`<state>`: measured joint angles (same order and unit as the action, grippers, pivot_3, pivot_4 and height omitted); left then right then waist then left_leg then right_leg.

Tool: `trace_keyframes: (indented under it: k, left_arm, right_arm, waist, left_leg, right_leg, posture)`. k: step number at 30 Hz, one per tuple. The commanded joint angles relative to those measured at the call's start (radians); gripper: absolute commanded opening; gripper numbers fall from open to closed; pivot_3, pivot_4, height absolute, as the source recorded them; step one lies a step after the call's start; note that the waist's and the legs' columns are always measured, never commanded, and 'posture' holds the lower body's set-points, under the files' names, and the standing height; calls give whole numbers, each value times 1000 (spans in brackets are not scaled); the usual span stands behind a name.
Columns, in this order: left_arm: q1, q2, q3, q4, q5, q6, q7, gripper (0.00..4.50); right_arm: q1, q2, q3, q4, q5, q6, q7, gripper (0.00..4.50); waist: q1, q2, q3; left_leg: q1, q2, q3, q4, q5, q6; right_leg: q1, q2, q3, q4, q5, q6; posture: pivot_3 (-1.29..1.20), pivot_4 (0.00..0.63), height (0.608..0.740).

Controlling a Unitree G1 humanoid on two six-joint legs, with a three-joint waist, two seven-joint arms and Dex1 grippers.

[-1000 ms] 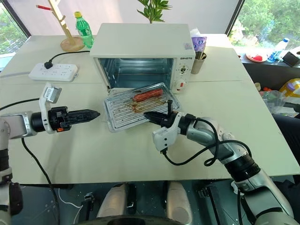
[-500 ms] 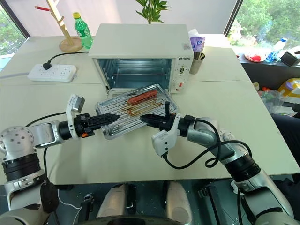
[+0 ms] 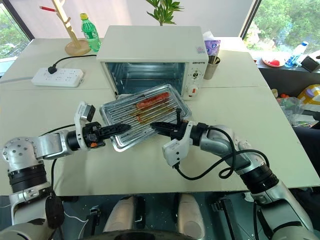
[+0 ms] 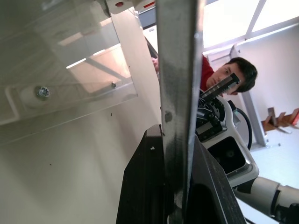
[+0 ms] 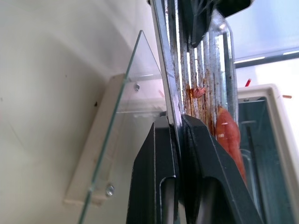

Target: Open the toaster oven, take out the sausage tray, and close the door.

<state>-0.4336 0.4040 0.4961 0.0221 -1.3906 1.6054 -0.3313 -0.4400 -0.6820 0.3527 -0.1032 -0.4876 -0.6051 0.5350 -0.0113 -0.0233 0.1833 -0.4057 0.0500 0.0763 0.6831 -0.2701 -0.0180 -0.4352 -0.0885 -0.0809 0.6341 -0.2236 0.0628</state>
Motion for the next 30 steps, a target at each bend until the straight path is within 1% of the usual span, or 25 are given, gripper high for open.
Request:
trace_keyframes:
  k: [1,6,8,9,12,15,20,23,27,30]
  left_arm:
    - [9,-4,-6,-6,-104,-19,83,37]
    - [50,8,-52,5,-251,-91,202,37]
    - [74,20,-84,-1,-328,-134,252,0]
    - [87,27,-102,-3,-372,-162,279,0]
    - [124,60,-158,-15,-490,-247,352,0]
    - [160,80,-194,-29,-572,-329,412,0]
    - [222,65,-180,-71,-582,-402,433,0]
    - [276,52,-140,-117,-582,-438,435,0]
    - [370,-3,-61,-217,-582,-515,459,0]
    - [485,-71,-7,-350,-582,-605,488,0]
  right_arm:
    - [-9,6,-43,-42,43,-3,-5,0]
    - [2,-9,-55,-52,68,7,30,0]
    - [15,-14,-61,-59,105,31,59,811]
    - [18,-18,-62,-62,99,38,68,1187]
    - [24,-28,-60,-69,89,51,88,2691]
    - [39,-34,-68,-91,136,79,120,2691]
    - [78,-74,-116,-147,218,89,160,2691]
    - [111,-103,-166,-194,330,140,198,2691]
    - [146,-137,-236,-215,431,194,232,2691]
    - [167,-155,-288,-179,496,268,255,2691]
  waist:
    - [0,0,0]
    - [0,0,0]
    - [2,0,0]
    - [2,0,0]
    - [1,0,0]
    - [2,0,0]
    - [4,0,0]
    - [4,0,0]
    - [3,0,0]
    - [4,0,0]
  left_leg:
    - [0,0,0,0,0,0]
    - [0,0,0,0,0,0]
    - [1,0,0,0,0,-1]
    - [1,0,0,0,0,-1]
    - [2,0,-1,0,0,0]
    - [2,0,-1,0,0,1]
    - [2,-1,-1,0,-2,3]
    - [2,-1,0,0,-2,4]
    - [2,-1,0,0,-3,5]
    - [2,-1,0,0,-3,5]
  right_leg:
    - [0,0,0,0,0,0]
    - [0,-1,0,0,0,0]
    - [1,-1,0,0,0,0]
    - [1,-1,0,0,0,0]
    - [2,-2,0,0,0,0]
    - [2,-2,0,0,0,0]
    - [3,-2,0,0,0,0]
    - [3,-2,0,-1,0,0]
    - [3,-2,0,-1,0,0]
    - [3,-1,0,-2,-2,-3]
  posture:
    - [0,150,722]
    - [0,150,722]
    - [0,150,722]
    - [0,150,722]
    - [0,150,722]
    - [0,150,722]
    - [0,150,722]
    - [0,150,722]
    - [0,150,722]
    - [0,150,722]
